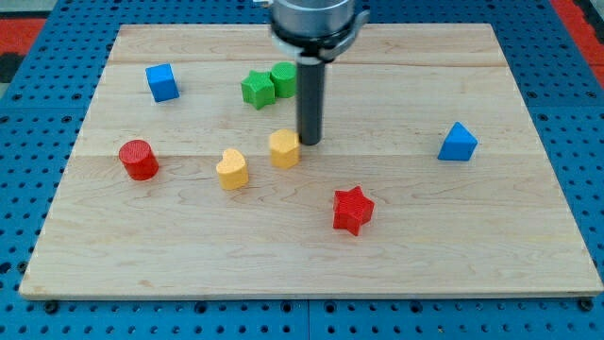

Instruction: Place the blue cube above to the yellow heart

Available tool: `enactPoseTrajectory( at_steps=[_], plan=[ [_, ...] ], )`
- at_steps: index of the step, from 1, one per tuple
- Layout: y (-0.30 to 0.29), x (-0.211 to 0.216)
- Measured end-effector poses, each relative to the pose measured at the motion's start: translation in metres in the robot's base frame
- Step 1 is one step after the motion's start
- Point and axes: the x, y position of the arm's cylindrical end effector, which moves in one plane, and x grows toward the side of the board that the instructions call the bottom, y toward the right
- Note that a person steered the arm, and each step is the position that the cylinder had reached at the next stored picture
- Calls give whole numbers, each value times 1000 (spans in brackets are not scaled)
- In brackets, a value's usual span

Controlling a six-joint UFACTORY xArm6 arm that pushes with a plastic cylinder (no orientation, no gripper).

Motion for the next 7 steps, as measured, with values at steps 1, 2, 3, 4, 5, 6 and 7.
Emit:
enactPoseTrajectory(
  at_steps=[1,2,3,4,5,6,7],
  plan=[
    [-17,13],
    [-17,13],
    [-20,22],
    [-20,22],
    [-38,9],
    [-44,9],
    [-67,14]
  ],
)
